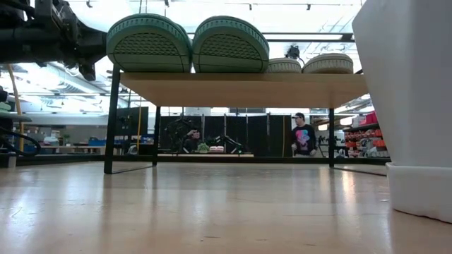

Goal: Pick and place slides into the shelf
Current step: Return to Home Position

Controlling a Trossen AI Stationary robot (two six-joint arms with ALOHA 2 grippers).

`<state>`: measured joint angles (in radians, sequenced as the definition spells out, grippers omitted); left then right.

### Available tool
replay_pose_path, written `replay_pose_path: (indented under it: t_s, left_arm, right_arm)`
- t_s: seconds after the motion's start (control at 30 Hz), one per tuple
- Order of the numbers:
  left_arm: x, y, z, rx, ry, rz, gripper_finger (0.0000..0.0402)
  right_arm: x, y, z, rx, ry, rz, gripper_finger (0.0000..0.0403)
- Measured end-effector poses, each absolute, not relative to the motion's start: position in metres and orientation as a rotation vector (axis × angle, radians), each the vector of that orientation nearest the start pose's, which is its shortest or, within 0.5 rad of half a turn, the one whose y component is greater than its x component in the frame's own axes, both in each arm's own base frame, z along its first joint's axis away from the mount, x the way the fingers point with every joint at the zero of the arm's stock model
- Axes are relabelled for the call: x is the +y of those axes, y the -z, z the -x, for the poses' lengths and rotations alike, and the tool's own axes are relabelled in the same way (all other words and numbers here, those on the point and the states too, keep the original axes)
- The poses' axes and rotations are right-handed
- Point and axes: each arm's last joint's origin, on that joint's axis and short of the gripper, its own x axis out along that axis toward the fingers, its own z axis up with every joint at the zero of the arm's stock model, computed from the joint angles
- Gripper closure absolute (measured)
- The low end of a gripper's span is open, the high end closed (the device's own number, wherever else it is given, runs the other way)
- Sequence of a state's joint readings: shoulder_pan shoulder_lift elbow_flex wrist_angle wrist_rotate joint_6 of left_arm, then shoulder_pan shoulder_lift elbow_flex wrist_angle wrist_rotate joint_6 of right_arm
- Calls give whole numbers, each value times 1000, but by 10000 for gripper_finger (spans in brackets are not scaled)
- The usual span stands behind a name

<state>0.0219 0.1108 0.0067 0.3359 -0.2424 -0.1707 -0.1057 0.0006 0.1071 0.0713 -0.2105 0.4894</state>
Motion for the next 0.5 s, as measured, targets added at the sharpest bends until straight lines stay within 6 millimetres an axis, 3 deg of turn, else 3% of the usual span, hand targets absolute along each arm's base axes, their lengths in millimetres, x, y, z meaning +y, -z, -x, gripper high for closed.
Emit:
replay_pose_path:
  t_s: [0.2,0.5]
  left_arm:
    - [9,-189,-101,-253,-243,195,370]
    - [9,-189,-101,-253,-243,195,366]
  right_arm:
    - [0,-186,-95,-167,-159,-481,403]
    - [0,-184,-95,-136,-125,-355,403]
